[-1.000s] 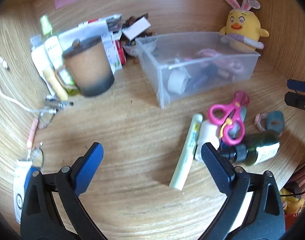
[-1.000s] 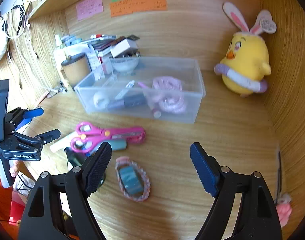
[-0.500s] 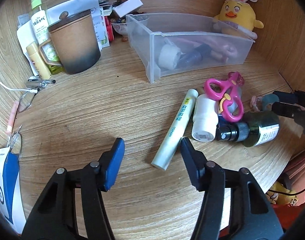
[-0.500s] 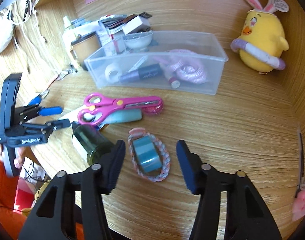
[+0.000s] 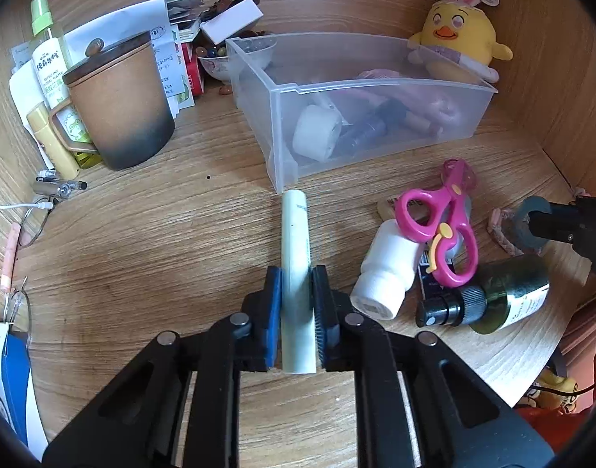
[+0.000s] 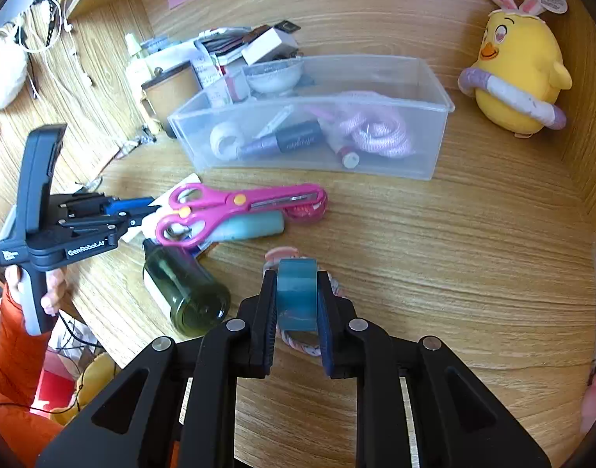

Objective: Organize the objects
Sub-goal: 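Grasp the white lotion tube with the left tool while the right tool grasps the blue tape roll, then carry the lotion tube and blue tape into the clear box, open both tools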

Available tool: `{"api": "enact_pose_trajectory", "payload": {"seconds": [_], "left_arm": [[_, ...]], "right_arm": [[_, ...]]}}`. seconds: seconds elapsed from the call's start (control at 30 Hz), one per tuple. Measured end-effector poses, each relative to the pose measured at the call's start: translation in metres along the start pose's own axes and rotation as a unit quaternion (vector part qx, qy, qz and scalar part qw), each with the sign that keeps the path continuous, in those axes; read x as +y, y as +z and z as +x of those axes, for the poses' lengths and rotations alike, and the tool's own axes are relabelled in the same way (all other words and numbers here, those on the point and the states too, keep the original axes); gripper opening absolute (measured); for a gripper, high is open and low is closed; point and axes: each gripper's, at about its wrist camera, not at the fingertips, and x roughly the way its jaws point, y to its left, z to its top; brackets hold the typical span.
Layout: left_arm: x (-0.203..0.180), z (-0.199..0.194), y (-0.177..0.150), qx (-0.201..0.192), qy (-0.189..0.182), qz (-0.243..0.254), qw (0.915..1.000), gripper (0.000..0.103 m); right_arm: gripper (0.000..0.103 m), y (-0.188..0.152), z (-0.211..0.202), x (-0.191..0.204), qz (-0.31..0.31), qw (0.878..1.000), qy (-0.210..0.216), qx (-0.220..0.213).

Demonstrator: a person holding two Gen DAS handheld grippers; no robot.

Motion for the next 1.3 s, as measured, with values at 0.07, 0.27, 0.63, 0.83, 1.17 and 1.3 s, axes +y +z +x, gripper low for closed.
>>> {"api": "enact_pose_trajectory", "payload": {"seconds": [0.07, 0.27, 0.63, 0.83, 1.17, 1.3], "left_arm": [[0.002, -0.002, -0.001, -0.001, -0.002, -0.008, 1.0000, 0.015], [0.004, -0.020, -0.004, -0.024, 0.009, -0.021, 0.9995, 0.015], [0.005, -0.064, 0.012, -0.091, 0.021, -0.029, 0.9952, 0.015], [0.005, -0.077, 0.026, -0.115, 0.024, -0.030, 0.9926, 0.014], [0.008, -0.102, 0.072, -0.169, 0.020, -0.027, 0.9850, 0.014], [0.008, -0.104, 0.094, -0.183, 0.011, -0.030, 0.9827, 0.014]], "right_arm": [[0.016, 0.004, -0.004, 0.000, 0.002, 1.000, -0.001, -0.009], [0.016, 0.016, -0.016, -0.003, 0.011, 0.999, 0.002, -0.038], [0.016, 0.041, -0.031, -0.008, 0.026, 0.996, 0.003, -0.083], [0.016, 0.054, -0.035, -0.006, 0.025, 0.995, 0.006, -0.101], [0.016, 0.080, -0.035, -0.015, 0.030, 0.992, 0.006, -0.123], [0.016, 0.093, -0.032, -0.019, 0.031, 0.991, 0.003, -0.130]]}}
